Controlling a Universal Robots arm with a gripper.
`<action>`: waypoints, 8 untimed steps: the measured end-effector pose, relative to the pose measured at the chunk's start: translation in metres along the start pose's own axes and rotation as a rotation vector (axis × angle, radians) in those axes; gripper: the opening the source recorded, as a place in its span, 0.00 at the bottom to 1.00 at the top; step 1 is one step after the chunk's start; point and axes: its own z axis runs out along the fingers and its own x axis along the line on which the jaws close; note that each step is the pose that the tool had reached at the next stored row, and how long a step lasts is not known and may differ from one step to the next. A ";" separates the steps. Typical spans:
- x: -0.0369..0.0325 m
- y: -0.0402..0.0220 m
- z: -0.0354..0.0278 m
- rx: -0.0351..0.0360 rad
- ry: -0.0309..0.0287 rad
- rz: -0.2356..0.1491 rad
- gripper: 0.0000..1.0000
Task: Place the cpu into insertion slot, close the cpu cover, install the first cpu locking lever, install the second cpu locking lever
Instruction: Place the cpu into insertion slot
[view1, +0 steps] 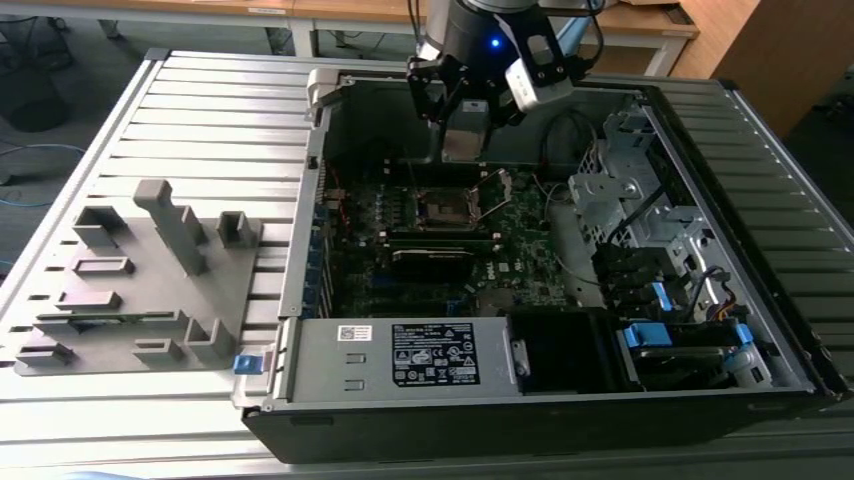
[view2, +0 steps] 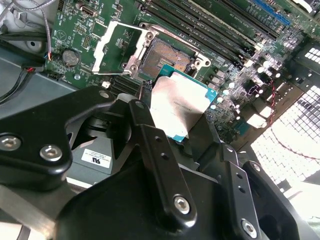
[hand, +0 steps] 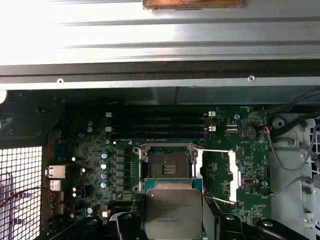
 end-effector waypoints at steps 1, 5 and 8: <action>0.0000 0.0000 0.0001 0.0001 0.0001 0.000 0.54; 0.0000 0.0000 0.0003 0.0001 0.0001 0.000 0.54; 0.0000 -0.0001 0.0008 0.0001 0.0001 0.000 0.54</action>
